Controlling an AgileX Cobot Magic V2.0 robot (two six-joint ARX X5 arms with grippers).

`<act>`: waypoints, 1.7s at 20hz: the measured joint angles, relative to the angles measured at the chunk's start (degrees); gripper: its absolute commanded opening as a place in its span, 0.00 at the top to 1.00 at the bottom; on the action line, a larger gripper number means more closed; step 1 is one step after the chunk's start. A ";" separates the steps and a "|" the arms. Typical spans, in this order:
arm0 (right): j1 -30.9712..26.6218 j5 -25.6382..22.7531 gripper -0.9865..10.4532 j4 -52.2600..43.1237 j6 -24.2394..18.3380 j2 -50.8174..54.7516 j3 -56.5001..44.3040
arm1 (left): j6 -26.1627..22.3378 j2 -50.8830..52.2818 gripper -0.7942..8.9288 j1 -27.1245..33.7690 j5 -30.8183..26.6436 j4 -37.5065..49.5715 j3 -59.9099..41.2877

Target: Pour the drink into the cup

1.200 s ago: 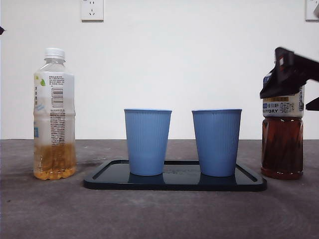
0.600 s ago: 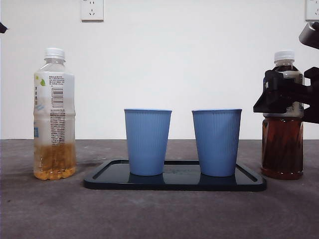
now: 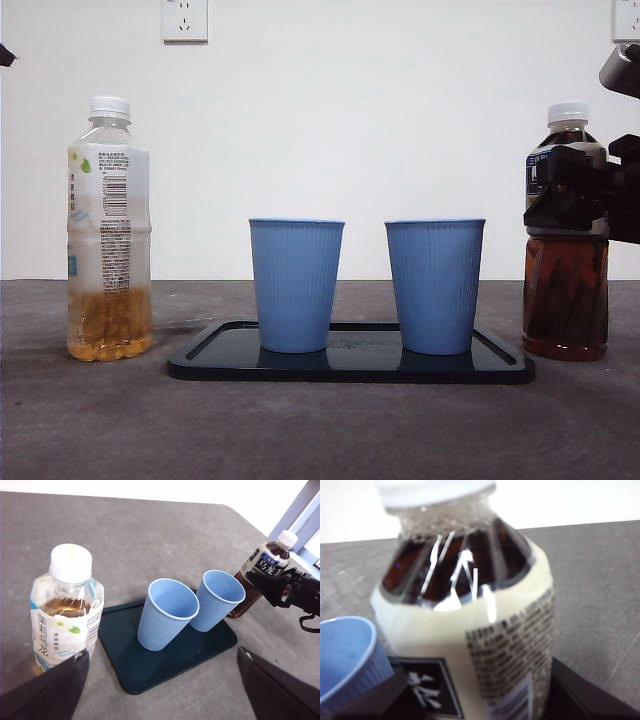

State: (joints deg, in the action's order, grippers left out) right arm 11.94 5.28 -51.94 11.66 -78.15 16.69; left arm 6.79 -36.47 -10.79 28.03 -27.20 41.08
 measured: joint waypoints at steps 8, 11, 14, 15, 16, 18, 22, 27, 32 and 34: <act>0.48 -2.36 0.71 32.35 -2.99 11.39 8.83 | -0.31 0.00 0.44 0.00 0.00 -0.07 0.00; 1.22 -3.61 0.71 49.75 -5.51 13.64 16.46 | -0.79 -0.13 0.44 0.00 0.00 -0.28 0.00; 4.13 -7.28 0.71 72.08 -10.95 13.77 27.61 | -1.64 -1.09 0.44 0.00 0.00 -0.55 0.00; 5.46 -8.81 0.71 77.83 -13.18 13.77 29.92 | -1.77 -1.42 0.44 0.00 0.00 -0.55 0.00; 6.80 -10.40 0.71 82.64 -15.34 13.75 31.63 | -1.79 -1.70 0.44 0.00 0.00 -0.55 0.00; 9.44 -14.19 0.71 89.11 -18.84 13.49 34.38 | -1.81 -2.01 0.44 0.00 0.00 -0.52 0.00; 14.38 -21.55 0.71 96.89 -24.22 10.60 40.87 | -1.81 -2.14 0.44 0.00 0.00 -0.52 0.00; 20.44 -29.33 0.71 102.71 -28.89 2.75 46.10 | -2.54 -2.14 0.44 0.00 0.00 -0.52 0.00; 24.22 -39.71 0.71 104.65 -32.92 -3.78 49.77 | -2.89 -2.14 0.44 0.00 0.00 -0.44 0.00; 24.90 -41.05 0.71 105.33 -34.01 -5.53 49.86 | -2.89 -1.97 0.44 0.00 0.00 -0.44 0.00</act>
State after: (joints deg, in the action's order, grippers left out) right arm 36.84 -35.77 53.39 -22.35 -83.68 66.54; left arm 3.90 -38.44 -10.79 28.03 -27.64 41.08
